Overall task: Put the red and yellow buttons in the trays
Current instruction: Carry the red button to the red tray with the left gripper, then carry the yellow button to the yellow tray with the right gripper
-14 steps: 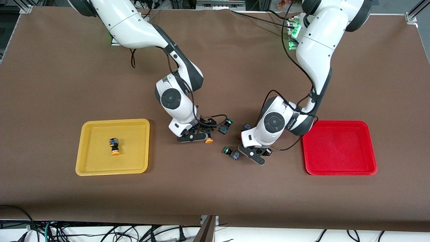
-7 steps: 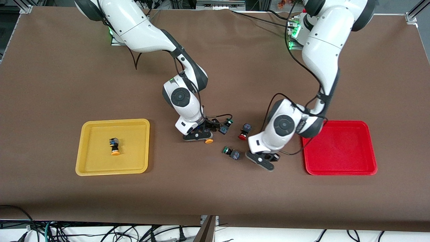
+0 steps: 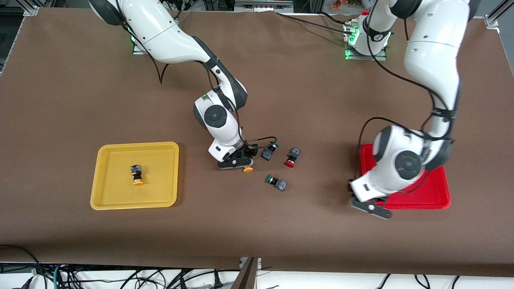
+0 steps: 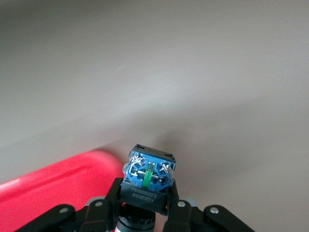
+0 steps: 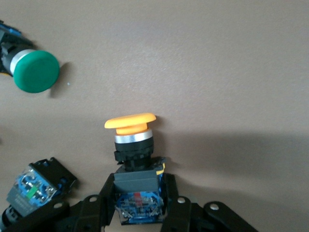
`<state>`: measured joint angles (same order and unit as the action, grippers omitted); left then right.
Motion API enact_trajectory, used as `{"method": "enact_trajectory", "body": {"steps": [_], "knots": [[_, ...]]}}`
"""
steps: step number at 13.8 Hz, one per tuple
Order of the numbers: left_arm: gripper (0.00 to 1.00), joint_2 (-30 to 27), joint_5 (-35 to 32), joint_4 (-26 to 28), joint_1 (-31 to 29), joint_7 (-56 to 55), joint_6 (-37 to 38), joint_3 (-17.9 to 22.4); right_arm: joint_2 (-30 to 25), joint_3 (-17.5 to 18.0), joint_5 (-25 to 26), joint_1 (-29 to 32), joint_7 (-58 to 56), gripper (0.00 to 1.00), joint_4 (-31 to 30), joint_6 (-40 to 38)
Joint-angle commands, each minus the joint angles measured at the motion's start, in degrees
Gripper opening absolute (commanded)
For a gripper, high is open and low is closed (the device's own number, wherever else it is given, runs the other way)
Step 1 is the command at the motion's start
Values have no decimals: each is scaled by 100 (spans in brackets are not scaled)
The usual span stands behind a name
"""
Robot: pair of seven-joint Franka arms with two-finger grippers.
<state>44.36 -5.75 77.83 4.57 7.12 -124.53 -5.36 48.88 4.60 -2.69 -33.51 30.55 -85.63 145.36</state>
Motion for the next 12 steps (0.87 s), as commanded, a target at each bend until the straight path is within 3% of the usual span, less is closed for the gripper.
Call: {"method": "enact_trajectory", "body": {"steps": [1, 7, 12], "knots": [[21, -357, 73, 153, -403, 88, 673, -79, -395, -3, 102, 265, -101, 5, -24, -602], [19, -358, 109, 302, -1474, 648, 1098, -70, -1152, -73, 67, 1494, -2390, 5, -85, -2387], [20, -340, 153, 566, -2046, 896, 1037, -79, -1609, -302, 67, 2023, -3036, 10, -761, -2583]]}}
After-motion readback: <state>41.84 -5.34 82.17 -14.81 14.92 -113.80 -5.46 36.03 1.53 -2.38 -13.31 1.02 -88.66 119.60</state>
